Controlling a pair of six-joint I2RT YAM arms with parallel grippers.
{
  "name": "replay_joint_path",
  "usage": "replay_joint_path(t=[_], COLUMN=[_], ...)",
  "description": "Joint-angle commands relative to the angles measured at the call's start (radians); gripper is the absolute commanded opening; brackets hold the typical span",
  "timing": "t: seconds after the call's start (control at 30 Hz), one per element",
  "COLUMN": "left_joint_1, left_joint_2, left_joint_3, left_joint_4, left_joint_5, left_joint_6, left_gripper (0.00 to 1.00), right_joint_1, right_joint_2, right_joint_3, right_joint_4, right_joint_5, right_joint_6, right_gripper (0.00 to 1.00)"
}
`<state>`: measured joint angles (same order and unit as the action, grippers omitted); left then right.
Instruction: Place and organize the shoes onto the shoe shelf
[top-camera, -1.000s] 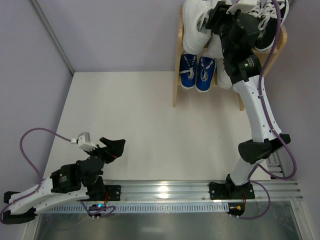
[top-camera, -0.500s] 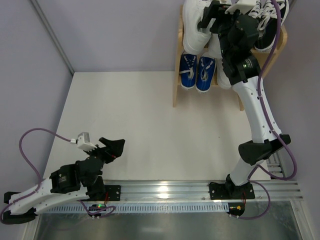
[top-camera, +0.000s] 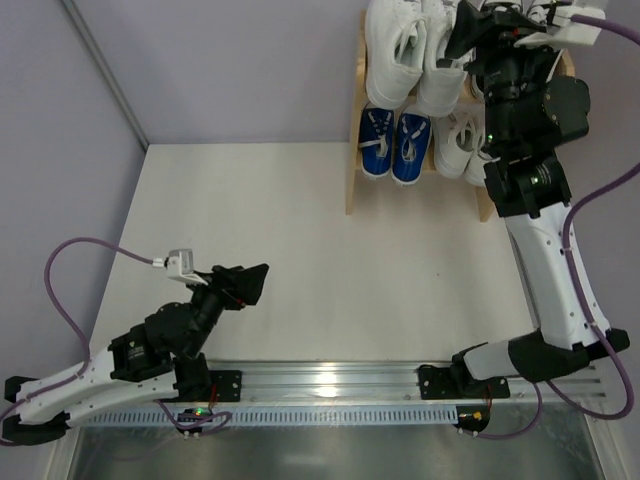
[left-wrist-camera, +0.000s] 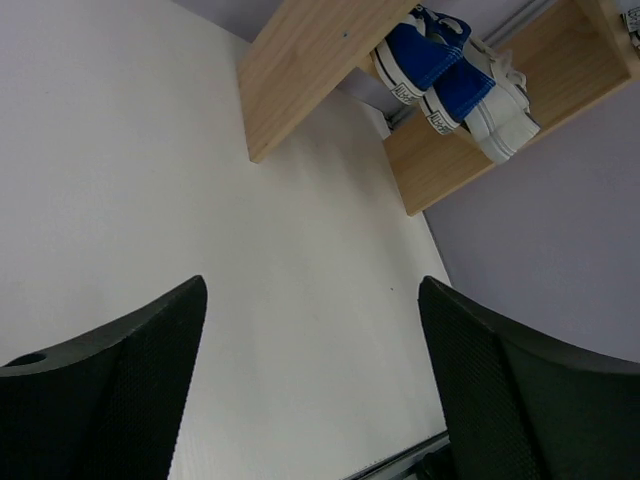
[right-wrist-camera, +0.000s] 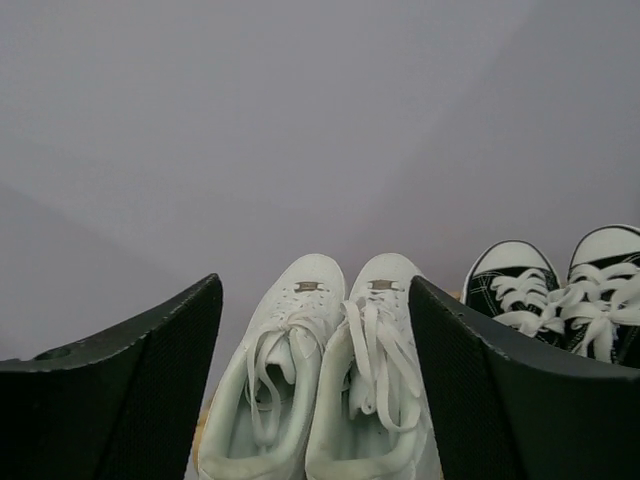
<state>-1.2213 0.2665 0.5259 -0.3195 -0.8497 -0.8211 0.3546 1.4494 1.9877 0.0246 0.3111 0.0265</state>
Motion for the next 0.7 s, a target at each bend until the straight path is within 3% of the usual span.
replay_joint_path(t=[0.0, 0.03, 0.13, 0.17, 0.2, 0.27, 0.3, 0.33, 0.47, 0.67], left_joint_1=[0.003, 0.003, 0.003, 0.003, 0.005, 0.009, 0.017, 0.023, 0.065, 0.153], left_joint_2=[0.136, 0.175, 0.345, 0.391, 0.46, 0.528, 0.587, 0.618, 0.773, 0.947], left_joint_3=[0.078, 0.101, 0.229, 0.294, 0.319, 0.373, 0.396, 0.417, 0.551, 0.701], left_joint_4=[0.259, 0.282, 0.284, 0.287, 0.295, 0.388, 0.419, 0.442, 0.494, 0.536], left_joint_5=[0.064, 0.07, 0.075, 0.064, 0.026, 0.024, 0.047, 0.063, 0.158, 0.325], left_joint_6=[0.19, 0.239, 0.333, 0.359, 0.382, 0.502, 0.532, 0.565, 0.661, 0.642], left_gripper=[0.81, 0.74, 0.41, 0.08, 0.0, 0.0, 0.0, 0.0, 0.0, 0.0], right_joint_1=[0.003, 0.003, 0.001, 0.003, 0.001, 0.001, 0.003, 0.003, 0.001, 0.0], right_joint_2=[-0.107, -0.124, -0.168, -0.197, -0.217, -0.28, -0.3, -0.325, -0.409, -0.46], right_joint_3=[-0.102, -0.122, -0.174, -0.217, -0.245, -0.34, -0.375, -0.407, -0.574, -0.706], right_joint_4=[0.156, 0.159, 0.121, 0.117, 0.121, 0.13, 0.133, 0.132, 0.086, 0.037], right_joint_5=[0.042, 0.057, 0.092, 0.103, 0.108, 0.141, 0.155, 0.17, 0.16, 0.094], right_joint_6=[0.001, -0.002, -0.007, -0.005, -0.002, 0.012, 0.016, 0.026, 0.101, 0.151], right_gripper=[0.76, 0.71, 0.55, 0.49, 0.38, 0.23, 0.09, 0.04, 0.04, 0.04])
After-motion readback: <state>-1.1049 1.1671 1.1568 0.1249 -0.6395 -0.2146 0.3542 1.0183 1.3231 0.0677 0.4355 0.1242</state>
